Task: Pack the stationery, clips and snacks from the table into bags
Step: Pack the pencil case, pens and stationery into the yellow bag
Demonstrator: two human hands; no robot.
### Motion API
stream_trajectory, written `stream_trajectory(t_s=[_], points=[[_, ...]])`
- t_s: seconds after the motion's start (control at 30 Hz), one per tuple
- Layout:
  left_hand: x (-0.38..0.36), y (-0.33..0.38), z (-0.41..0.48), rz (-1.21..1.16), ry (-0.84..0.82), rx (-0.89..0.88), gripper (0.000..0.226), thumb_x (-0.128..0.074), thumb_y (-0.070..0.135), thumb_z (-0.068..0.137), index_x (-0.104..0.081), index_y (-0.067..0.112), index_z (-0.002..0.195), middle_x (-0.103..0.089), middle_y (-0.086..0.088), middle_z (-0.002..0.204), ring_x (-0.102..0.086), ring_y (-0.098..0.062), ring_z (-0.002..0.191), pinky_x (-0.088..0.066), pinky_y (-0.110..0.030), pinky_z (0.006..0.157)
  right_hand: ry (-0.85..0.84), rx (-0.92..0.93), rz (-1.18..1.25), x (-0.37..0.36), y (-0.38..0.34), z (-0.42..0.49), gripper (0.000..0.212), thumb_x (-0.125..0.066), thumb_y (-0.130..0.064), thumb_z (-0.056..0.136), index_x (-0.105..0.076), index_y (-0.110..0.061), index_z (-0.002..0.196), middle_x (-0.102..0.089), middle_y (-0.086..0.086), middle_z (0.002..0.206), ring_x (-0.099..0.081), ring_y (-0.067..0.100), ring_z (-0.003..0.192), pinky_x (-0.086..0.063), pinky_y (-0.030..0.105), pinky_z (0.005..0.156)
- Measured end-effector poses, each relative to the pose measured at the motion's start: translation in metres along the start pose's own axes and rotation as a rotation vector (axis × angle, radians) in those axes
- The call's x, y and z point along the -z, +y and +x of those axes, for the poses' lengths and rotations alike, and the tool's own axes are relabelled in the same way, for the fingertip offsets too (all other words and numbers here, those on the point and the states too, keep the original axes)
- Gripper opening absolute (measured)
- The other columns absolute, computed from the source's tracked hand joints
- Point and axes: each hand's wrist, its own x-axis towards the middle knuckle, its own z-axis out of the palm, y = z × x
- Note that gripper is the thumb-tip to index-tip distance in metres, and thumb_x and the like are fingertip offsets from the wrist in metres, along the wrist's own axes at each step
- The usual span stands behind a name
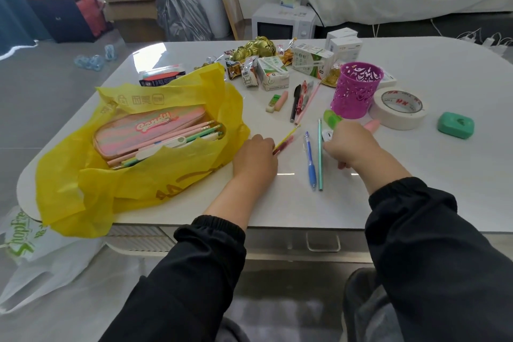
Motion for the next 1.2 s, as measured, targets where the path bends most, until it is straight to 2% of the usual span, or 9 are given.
stream_trajectory(t_s=[0.03,0.1,0.23,0.43,0.63,0.83,0.97,1.1,1.2], points=[[0.003,0.001,0.0,0.016,-0.036,0.009,0.029,-0.047,0.024,0.096,-0.054,0.018,0.123,-0.053,-0.005,0.118,-0.053,-0.023,0.107,-0.044,-0.03,0.074,-0.005,0.012,-0.006,-0.002,-0.001,0.0,0.023,-0.045,-0.011,0.095,-0.048,-0.005,0.073,-0.056,0.009,0.07,-0.058,0.024,0.065,-0.036,0.024,0.053],[0.008,0.001,0.0,0.042,-0.122,0.027,0.03,-0.049,0.023,0.095,-0.05,0.016,0.124,-0.053,-0.006,0.118,-0.054,-0.024,0.105,-0.043,-0.03,0.069,0.04,0.034,-0.03,-0.008,-0.005,0.0,0.021,-0.045,-0.019,0.097,-0.053,-0.007,0.082,-0.051,0.005,0.073,-0.058,0.027,0.08,-0.036,0.026,0.059],[0.017,-0.003,-0.002,0.071,-0.24,0.092,0.025,-0.049,0.018,0.094,-0.047,0.011,0.117,-0.055,-0.008,0.11,-0.053,-0.024,0.095,-0.041,-0.03,0.066,0.117,0.042,-0.114,-0.016,-0.02,-0.002,0.021,-0.046,-0.027,0.096,-0.055,-0.011,0.087,-0.045,0.002,0.071,-0.054,0.027,0.086,-0.037,0.031,0.069],[0.022,-0.005,-0.006,0.112,-0.273,0.134,0.024,-0.05,0.021,0.095,-0.052,0.011,0.117,-0.057,-0.008,0.113,-0.056,-0.025,0.103,-0.045,-0.029,0.071,0.125,0.077,-0.217,-0.023,-0.032,0.001,0.019,-0.052,-0.016,0.091,-0.062,-0.01,0.106,-0.063,0.008,0.105,-0.06,0.03,0.101,-0.038,0.028,0.065],[0.016,-0.004,-0.007,0.129,-0.243,0.156,0.027,-0.048,0.021,0.095,-0.047,0.011,0.121,-0.056,-0.008,0.118,-0.056,-0.025,0.106,-0.043,-0.029,0.07,0.054,0.024,-0.266,-0.025,-0.03,0.005,0.032,-0.047,-0.002,0.088,-0.058,-0.009,0.117,-0.062,0.009,0.114,-0.057,0.029,0.109,-0.038,0.03,0.071],[0.015,-0.004,-0.008,0.165,-0.203,0.161,0.03,-0.045,0.01,0.095,-0.041,0.008,0.125,-0.056,-0.011,0.121,-0.056,-0.027,0.109,-0.043,-0.031,0.071,0.041,0.02,-0.296,-0.028,-0.027,0.004,0.028,-0.047,-0.008,0.091,-0.057,-0.01,0.117,-0.062,0.006,0.112,-0.058,0.026,0.105,-0.036,0.03,0.067],[0.018,-0.006,-0.009,0.134,-0.176,0.14,0.038,-0.044,0.007,0.095,-0.035,0.007,0.131,-0.058,-0.011,0.115,-0.059,-0.027,0.102,-0.043,-0.031,0.066,0.071,0.007,-0.188,-0.025,-0.022,0.005,0.024,-0.046,-0.015,0.094,-0.05,-0.006,0.115,-0.063,0.01,0.106,-0.06,0.03,0.1,-0.036,0.031,0.066],[0.018,-0.007,-0.01,-0.009,-0.142,0.186,0.035,-0.046,0.008,0.095,-0.037,0.011,0.129,-0.058,-0.01,0.111,-0.059,-0.026,0.095,-0.045,-0.031,0.064,0.009,0.006,-0.027,-0.019,-0.022,0.001,0.03,-0.041,-0.019,0.095,-0.042,-0.005,0.121,-0.055,0.01,0.098,-0.054,0.03,0.093,-0.035,0.033,0.068],[0.018,-0.01,-0.01,-0.147,-0.096,0.196,0.03,-0.044,0.007,0.094,-0.042,0.011,0.123,-0.058,-0.01,0.113,-0.058,-0.027,0.098,-0.046,-0.033,0.071,-0.001,-0.005,0.15,-0.013,-0.03,-0.001,0.033,-0.038,-0.018,0.095,-0.04,-0.004,0.125,-0.051,0.011,0.097,-0.054,0.03,0.088,-0.043,0.037,0.07]])
